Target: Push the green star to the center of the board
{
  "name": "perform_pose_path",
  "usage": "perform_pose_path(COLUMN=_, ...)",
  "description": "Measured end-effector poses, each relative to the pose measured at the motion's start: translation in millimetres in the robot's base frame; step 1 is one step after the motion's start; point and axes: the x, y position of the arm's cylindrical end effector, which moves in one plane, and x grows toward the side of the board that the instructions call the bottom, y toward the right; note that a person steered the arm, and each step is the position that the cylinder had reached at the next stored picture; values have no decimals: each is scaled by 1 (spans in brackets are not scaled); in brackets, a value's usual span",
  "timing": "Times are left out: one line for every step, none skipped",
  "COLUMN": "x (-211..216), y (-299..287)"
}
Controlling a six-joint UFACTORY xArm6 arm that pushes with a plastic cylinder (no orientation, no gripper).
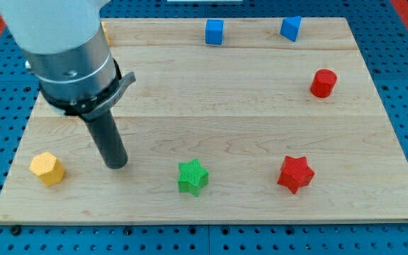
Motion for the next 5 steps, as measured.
perform_pose_path(x=-32, y=0)
perform_pose_path(x=-32, y=2)
perform_pose_path(x=-32, y=-2)
perform_pose_path(x=-19, y=4)
perform_pose_path(x=20, y=17)
